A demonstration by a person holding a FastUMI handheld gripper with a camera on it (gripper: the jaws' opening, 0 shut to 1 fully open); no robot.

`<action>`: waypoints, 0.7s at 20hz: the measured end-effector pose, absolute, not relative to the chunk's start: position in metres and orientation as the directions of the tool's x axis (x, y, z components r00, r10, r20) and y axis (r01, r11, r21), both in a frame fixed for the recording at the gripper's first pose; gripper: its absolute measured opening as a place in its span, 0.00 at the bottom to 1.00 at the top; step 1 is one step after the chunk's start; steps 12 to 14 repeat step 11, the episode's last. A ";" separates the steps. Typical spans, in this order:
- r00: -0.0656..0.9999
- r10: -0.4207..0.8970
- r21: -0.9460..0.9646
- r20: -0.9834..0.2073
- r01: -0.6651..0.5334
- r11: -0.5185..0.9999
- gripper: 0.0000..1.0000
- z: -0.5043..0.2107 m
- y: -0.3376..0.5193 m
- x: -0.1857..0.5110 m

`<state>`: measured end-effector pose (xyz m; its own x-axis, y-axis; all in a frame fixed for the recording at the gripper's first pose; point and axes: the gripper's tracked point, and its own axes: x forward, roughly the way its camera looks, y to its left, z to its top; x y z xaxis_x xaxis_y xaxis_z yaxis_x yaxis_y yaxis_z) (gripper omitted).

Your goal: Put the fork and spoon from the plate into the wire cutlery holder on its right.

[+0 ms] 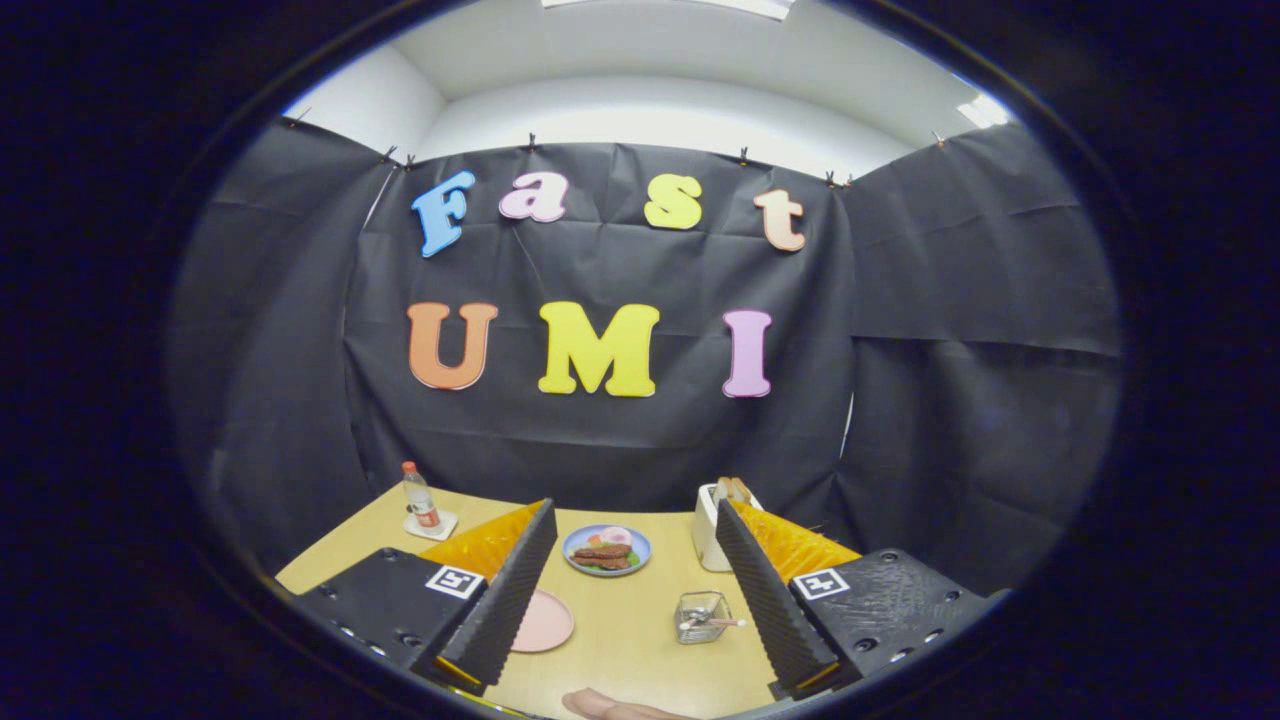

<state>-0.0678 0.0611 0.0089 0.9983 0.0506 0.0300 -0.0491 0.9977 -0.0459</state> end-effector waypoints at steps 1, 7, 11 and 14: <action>0.998 0.049 -0.047 0.029 -0.047 0.998 0.96 0.009 0.060 -0.068; 0.999 0.041 -0.051 -0.004 -0.041 0.998 0.96 -0.001 0.053 -0.067; 0.999 0.047 -0.068 -0.013 -0.048 0.997 0.96 -0.006 0.055 -0.065; 0.999 0.047 -0.068 -0.013 -0.048 0.997 0.96 -0.006 0.055 -0.065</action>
